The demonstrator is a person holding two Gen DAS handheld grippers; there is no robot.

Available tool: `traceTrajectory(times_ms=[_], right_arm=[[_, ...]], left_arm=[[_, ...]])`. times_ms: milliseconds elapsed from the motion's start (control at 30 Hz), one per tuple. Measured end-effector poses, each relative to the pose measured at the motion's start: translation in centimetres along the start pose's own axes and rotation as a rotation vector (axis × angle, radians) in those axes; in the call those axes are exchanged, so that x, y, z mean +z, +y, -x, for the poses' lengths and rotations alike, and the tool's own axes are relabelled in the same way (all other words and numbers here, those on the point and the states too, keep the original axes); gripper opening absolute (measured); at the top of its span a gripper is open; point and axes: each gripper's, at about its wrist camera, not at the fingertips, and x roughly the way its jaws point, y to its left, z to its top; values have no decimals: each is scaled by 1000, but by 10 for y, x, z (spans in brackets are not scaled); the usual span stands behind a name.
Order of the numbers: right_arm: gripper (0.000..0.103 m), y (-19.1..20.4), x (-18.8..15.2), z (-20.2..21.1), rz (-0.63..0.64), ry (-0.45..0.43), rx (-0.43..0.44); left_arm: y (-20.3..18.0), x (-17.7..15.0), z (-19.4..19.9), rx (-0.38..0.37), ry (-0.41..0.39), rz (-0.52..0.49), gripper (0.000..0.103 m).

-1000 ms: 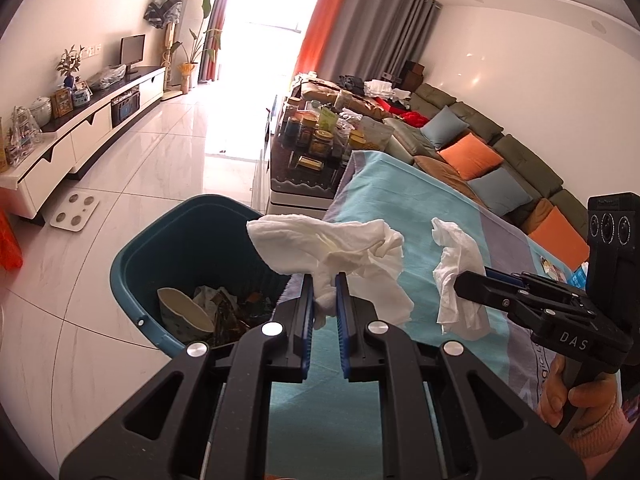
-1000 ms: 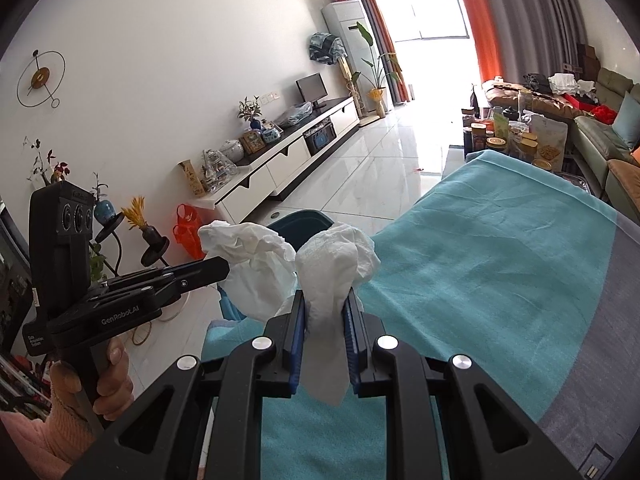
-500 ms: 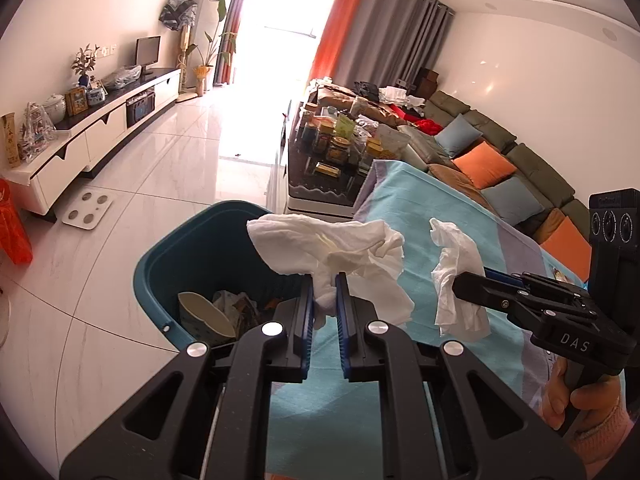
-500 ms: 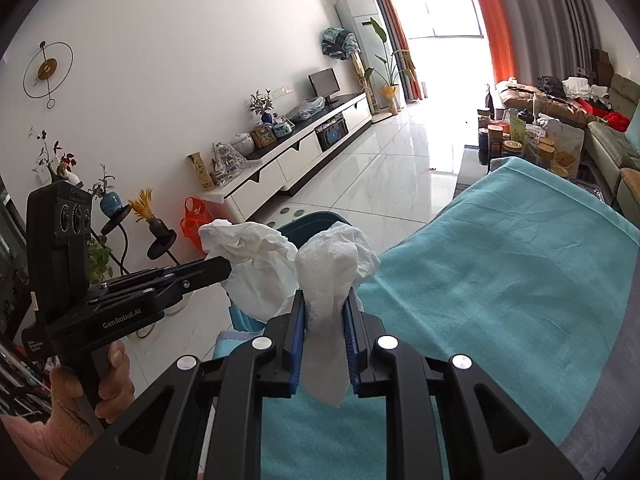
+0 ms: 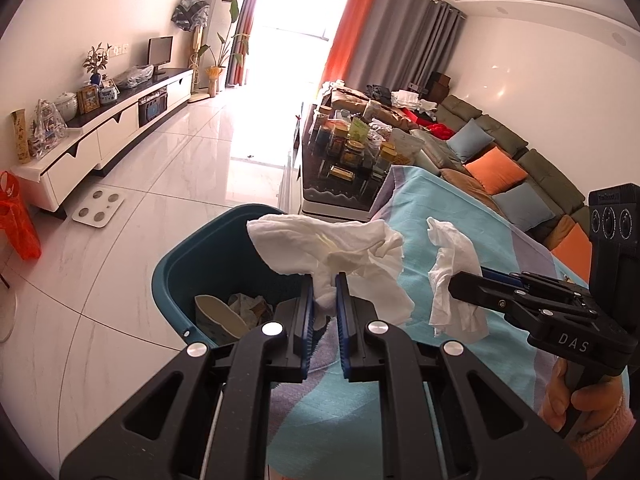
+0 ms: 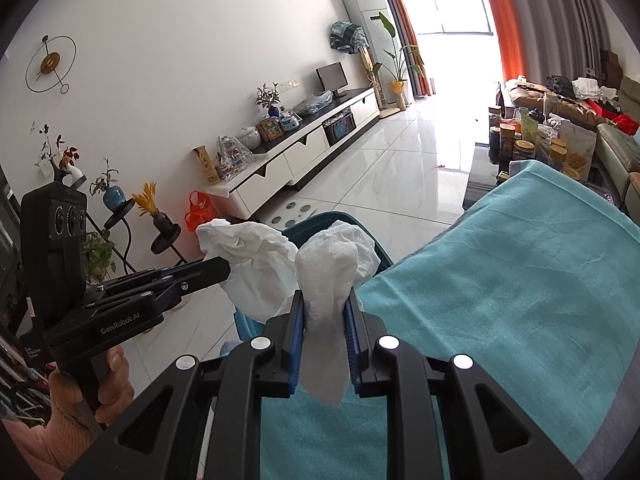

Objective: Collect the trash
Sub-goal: 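Carry both white tissues over the teal bin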

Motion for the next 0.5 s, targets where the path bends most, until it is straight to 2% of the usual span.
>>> traceTrajectory(times_ms=[500], right_arm=[[18, 1, 8, -16, -5, 26, 15]], left_arm=[[-4, 0, -1, 35, -1, 16, 11]])
